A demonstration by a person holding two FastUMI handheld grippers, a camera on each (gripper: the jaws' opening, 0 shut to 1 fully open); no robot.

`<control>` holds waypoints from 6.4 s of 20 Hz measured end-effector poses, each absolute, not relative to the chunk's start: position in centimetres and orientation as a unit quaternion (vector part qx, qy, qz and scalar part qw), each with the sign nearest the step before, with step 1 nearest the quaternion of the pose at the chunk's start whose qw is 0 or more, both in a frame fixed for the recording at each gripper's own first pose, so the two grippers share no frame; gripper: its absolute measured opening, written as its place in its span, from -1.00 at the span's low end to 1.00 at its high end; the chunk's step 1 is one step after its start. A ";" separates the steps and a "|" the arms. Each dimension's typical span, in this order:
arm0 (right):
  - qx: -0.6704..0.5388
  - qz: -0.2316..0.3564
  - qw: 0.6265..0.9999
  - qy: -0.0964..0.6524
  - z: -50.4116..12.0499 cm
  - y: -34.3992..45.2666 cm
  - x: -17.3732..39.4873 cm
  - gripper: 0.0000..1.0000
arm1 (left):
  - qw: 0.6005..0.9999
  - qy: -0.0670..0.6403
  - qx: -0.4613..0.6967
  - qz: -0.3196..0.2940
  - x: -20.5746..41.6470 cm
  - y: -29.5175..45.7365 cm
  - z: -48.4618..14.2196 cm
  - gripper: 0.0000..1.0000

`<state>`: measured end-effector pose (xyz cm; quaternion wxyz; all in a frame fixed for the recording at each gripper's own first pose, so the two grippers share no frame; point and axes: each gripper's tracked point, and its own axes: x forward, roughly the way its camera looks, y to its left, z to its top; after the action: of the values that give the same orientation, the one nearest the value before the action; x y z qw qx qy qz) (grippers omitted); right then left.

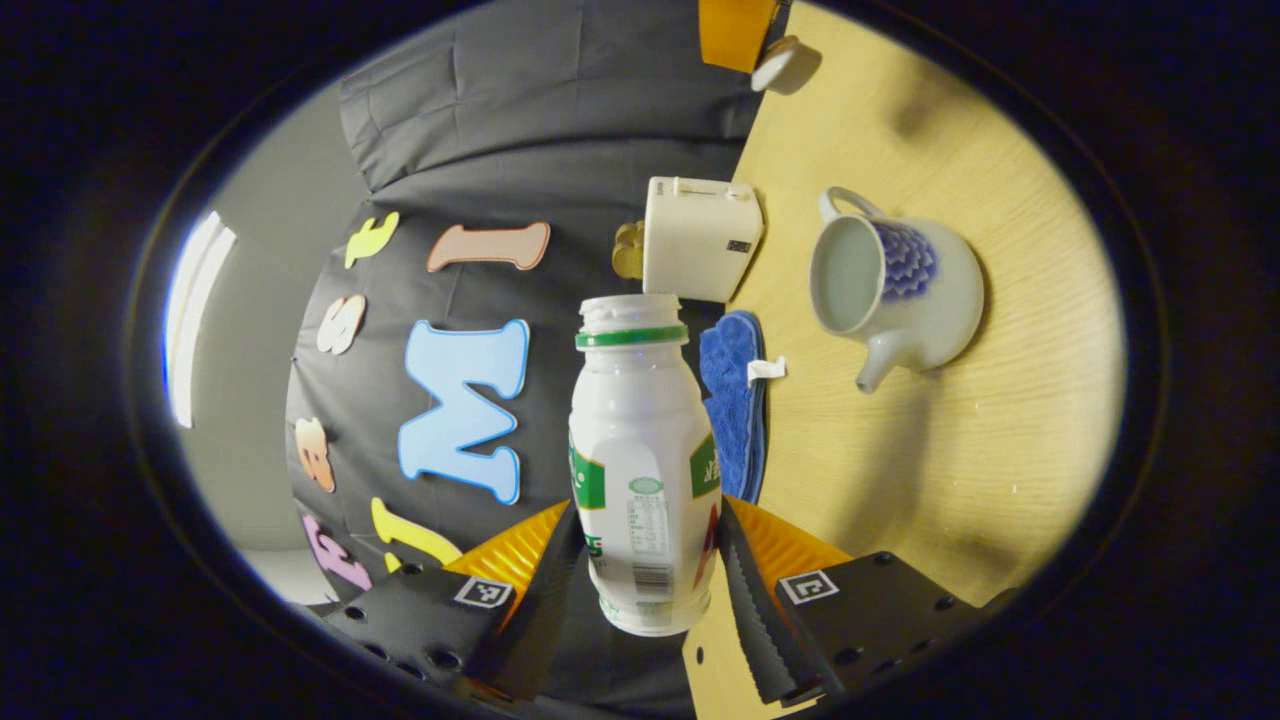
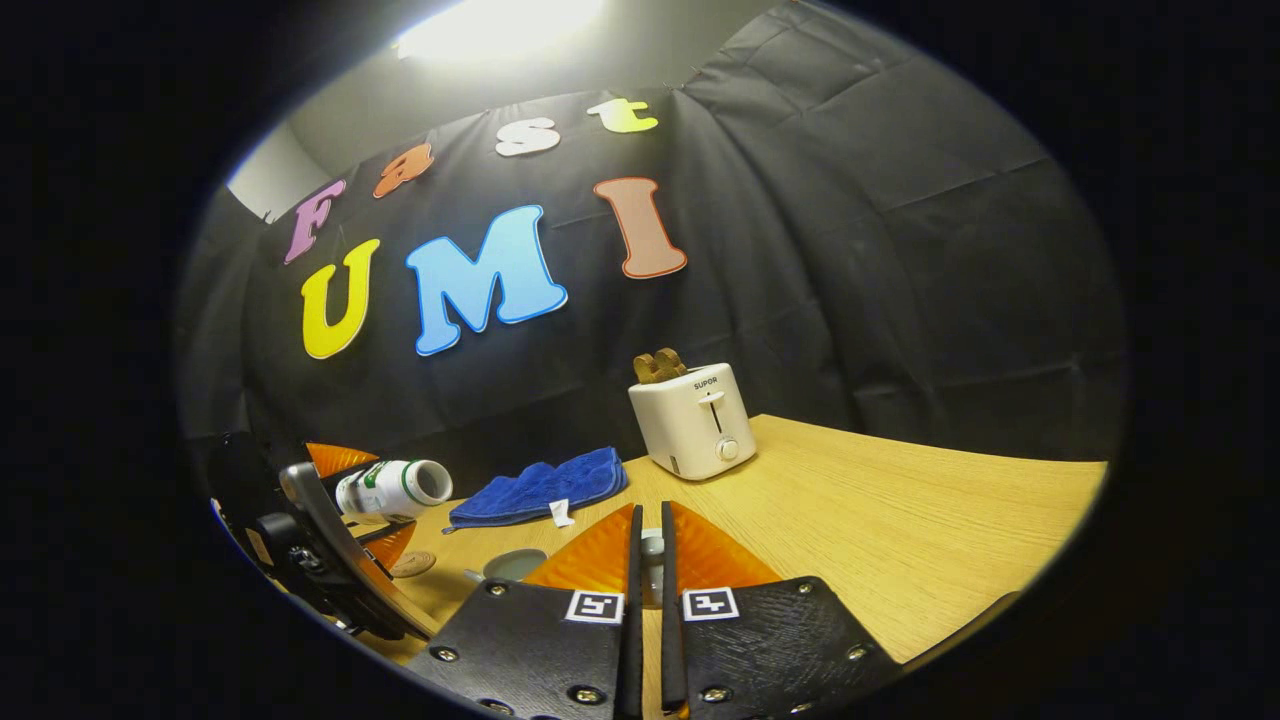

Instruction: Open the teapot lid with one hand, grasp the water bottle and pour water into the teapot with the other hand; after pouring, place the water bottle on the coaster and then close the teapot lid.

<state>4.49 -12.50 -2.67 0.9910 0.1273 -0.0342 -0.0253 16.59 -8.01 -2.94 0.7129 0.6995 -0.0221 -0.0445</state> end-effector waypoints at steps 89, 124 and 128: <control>0.127 -0.018 0.991 -0.034 -2.7 -12.2 4.5 -0.86 | 0.435 -0.118 0.890 -0.071 16.1 -13.3 0.9 0.73; 0.045 0.051 0.998 -0.005 -1.6 -3.5 8.5 -0.87 | 0.978 0.037 0.202 -0.045 10.5 4.4 -2.3 0.73; 0.030 0.062 0.998 0.008 -2.2 -1.3 9.9 -0.86 | 0.988 0.032 0.142 -0.047 9.4 5.3 -1.9 0.72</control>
<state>9.94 -1.26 -2.17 0.9976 0.0304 0.0081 0.0624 9.37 5.34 -1.86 0.9883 0.1417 0.0319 -0.0469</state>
